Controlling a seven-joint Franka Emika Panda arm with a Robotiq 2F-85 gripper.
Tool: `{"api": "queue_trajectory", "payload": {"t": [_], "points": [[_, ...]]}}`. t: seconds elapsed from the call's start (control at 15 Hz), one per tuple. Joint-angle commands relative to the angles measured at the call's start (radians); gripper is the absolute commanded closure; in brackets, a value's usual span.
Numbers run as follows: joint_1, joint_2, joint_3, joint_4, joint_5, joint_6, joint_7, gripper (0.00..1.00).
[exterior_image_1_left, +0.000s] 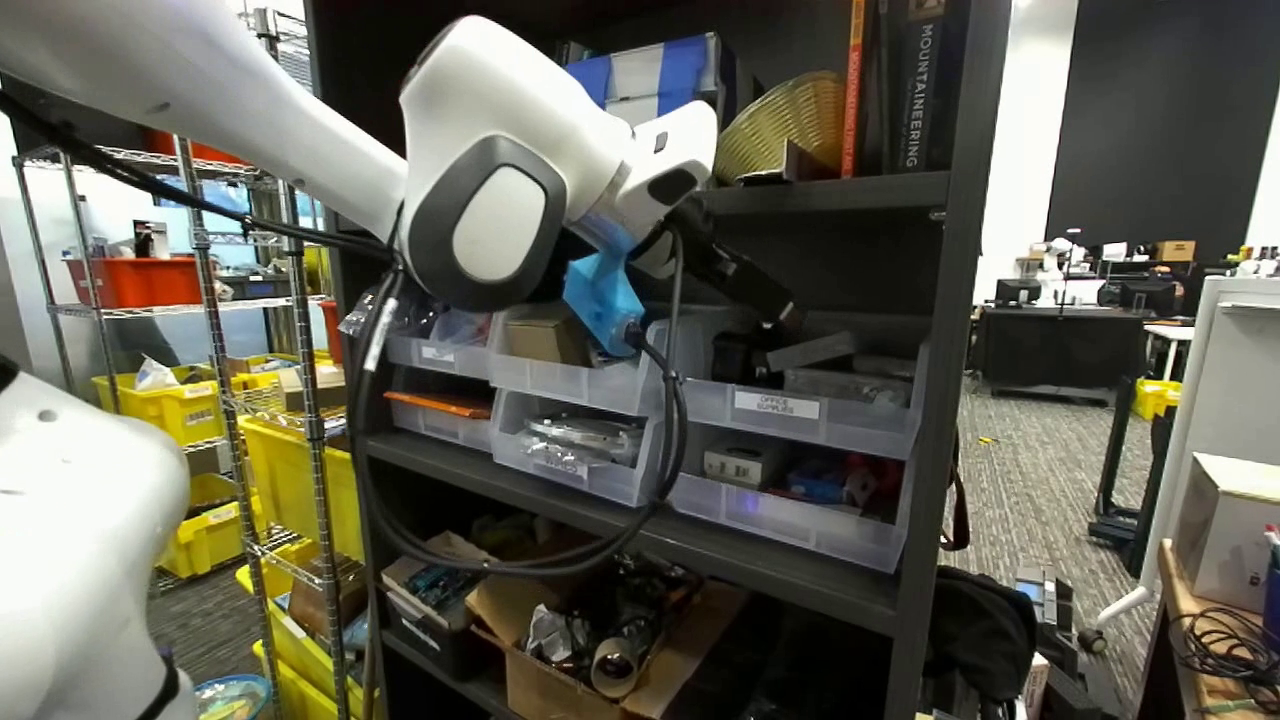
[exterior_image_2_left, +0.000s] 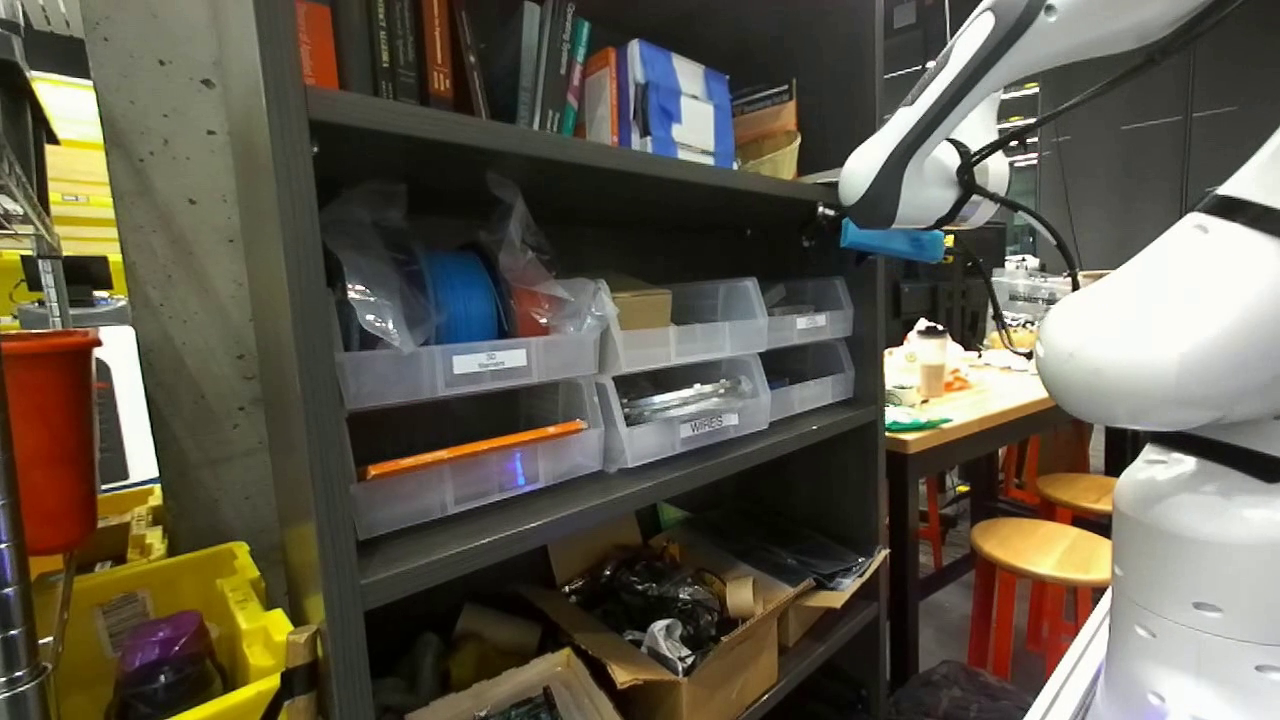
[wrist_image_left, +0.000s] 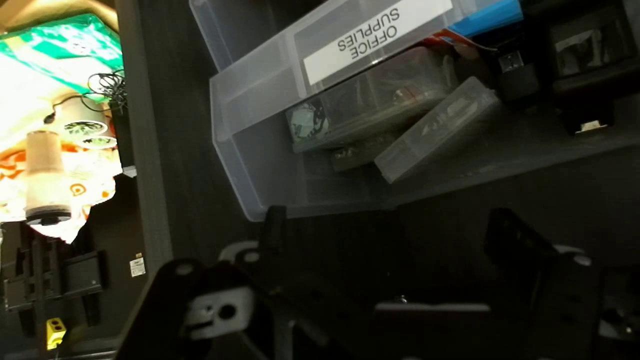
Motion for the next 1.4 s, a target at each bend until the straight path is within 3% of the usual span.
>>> {"api": "queue_trajectory", "payload": {"t": [0.0,0.13,0.27,0.33,0.53,0.67,0.93,1.33], "points": [[-0.054,-0.235,0.057,-0.075,-0.023,-0.162,0.006,0.0],[-0.064,-0.281,0.064,-0.005,-0.039,-0.266,0.019,0.0],[-0.06,-0.392,0.06,-0.006,-0.055,-0.363,0.028,0.0],[-0.049,-0.476,0.053,-0.068,-0.061,-0.378,0.025,0.0],[-0.029,-0.576,0.044,0.0,-0.083,-0.532,0.024,0.0],[-0.014,-0.665,0.044,-0.042,-0.089,-0.534,0.035,0.0],[-0.028,-0.672,0.059,0.002,-0.075,-0.489,0.091,0.0],[-0.065,-0.574,0.063,0.091,-0.058,-0.476,0.19,0.0]]}}
